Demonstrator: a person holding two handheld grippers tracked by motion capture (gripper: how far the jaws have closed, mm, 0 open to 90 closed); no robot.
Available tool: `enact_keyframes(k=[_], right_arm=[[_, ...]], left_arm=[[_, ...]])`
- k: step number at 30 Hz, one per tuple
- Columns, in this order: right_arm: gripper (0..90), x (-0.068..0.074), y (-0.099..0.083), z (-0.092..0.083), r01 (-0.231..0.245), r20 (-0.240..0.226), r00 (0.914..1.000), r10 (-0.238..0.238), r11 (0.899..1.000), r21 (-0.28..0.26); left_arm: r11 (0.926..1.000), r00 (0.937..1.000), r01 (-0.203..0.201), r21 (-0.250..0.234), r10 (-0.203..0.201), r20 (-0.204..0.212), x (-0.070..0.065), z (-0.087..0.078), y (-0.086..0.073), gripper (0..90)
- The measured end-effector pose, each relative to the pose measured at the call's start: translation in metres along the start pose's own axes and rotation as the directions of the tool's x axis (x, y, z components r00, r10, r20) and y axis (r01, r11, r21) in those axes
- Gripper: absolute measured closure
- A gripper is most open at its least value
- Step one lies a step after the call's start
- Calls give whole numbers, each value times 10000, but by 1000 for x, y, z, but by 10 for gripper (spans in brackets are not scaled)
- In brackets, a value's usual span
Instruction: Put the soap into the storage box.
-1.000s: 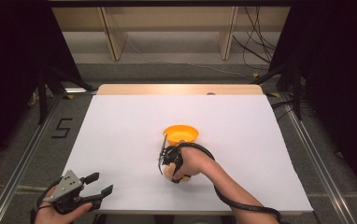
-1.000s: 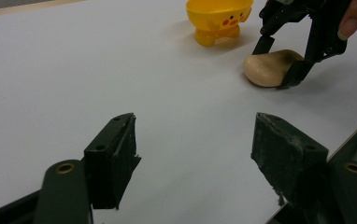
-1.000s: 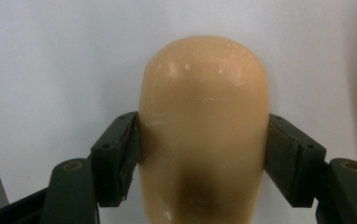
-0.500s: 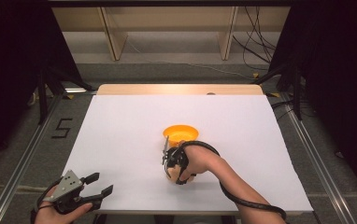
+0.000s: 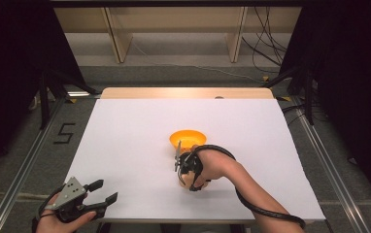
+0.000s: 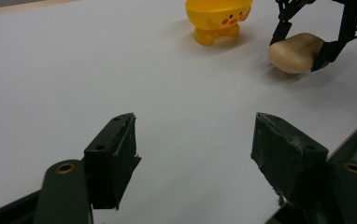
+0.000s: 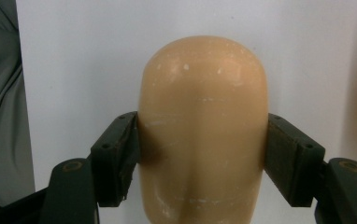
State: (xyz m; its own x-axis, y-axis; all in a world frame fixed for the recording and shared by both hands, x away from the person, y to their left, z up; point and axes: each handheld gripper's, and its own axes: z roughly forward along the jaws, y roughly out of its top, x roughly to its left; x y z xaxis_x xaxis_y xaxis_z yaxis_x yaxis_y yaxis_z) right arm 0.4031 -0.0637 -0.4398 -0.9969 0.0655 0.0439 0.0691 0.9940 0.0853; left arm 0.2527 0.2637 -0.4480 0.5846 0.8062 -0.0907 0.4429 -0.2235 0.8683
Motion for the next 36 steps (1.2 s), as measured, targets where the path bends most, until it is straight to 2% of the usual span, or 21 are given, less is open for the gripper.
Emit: enact_keyframes(k=[2,3,4,8,10,11,12,15,16,18,20,21,24,26,27,28,30,31,32,35,36], right_arm=[[338,-2,-2,-2,236,63,9997,-235,9997,0],[338,1,-4,-4,-230,18,9997,230,9997,59],[339,-2,-5,-5,209,118,9997,-209,9998,6],[338,-1,-10,-10,-50,138,9999,50,10000,-27],[338,-4,-12,-12,280,206,9994,-278,9995,-108],[339,-6,-13,-11,618,313,9977,-607,9974,-377],[338,-5,-14,-12,331,240,9992,-328,9993,-143],[338,-7,-16,-14,496,272,9984,-486,9981,-367],[338,-10,-17,-13,902,447,9951,-880,9947,-500],[338,-7,-19,-14,417,399,9984,-402,9985,-359],[338,-9,-20,-16,588,392,9976,-575,9978,-311],[338,-7,-20,-17,301,355,9989,-293,9993,-242],[338,-7,-21,-19,429,481,9980,-420,9989,-186],[338,-10,-21,-19,874,545,9949,-852,9954,-402],[338,-8,-20,-21,596,457,9973,-580,9976,-342],[338,-11,-21,-21,897,541,9947,-874,9951,-420],[339,-10,-22,-23,664,544,9964,-645,9972,-339],[338,-11,-22,-23,808,551,9954,-785,9960,-395],[338,-10,-22,-25,478,559,9974,-457,9982,-372],[339,-9,-23,-27,14,465,9989,-6,9998,-176],[338,-12,-23,-27,367,598,9976,-344,9987,-364]], left_arm=[[10000,10000,-4,2,4,2,0,0,0,306],[10000,10000,-7,-1,7,1,0,0,0,306],[10000,10000,-67,2,67,22,0,0,0,306],[10000,10000,-18,-1,18,11,0,0,0,306],[10000,10000,-27,-4,27,13,0,0,0,306],[10000,10000,-48,-4,48,24,0,0,0,306],[10000,10000,-79,-5,79,38,0,0,0,306],[9999,9999,-76,-67,77,147,0,1,0,306],[10000,9998,-79,-41,80,183,1,1,0,306],[9999,9999,-106,-12,106,74,0,1,1,306],[10000,10000,85,-10,-85,43,-1,1,0,306],[10000,10000,17,-15,-17,41,0,1,0,306],[10000,9999,-94,-13,94,51,0,1,1,306],[10000,9999,-94,-8,94,49,0,1,1,306],[10000,10000,-52,-51,52,67,0,1,1,306],[10000,10000,-33,-45,33,64,0,1,1,306],[10000,10000,-52,-11,52,47,0,1,1,306],[10000,9999,-89,-10,89,55,0,1,1,306],[10000,9999,-92,-10,92,53,0,1,1,306],[10000,10000,-47,-52,47,70,0,1,1,306],[10000,10000,-43,-55,43,71,0,1,1,306]])
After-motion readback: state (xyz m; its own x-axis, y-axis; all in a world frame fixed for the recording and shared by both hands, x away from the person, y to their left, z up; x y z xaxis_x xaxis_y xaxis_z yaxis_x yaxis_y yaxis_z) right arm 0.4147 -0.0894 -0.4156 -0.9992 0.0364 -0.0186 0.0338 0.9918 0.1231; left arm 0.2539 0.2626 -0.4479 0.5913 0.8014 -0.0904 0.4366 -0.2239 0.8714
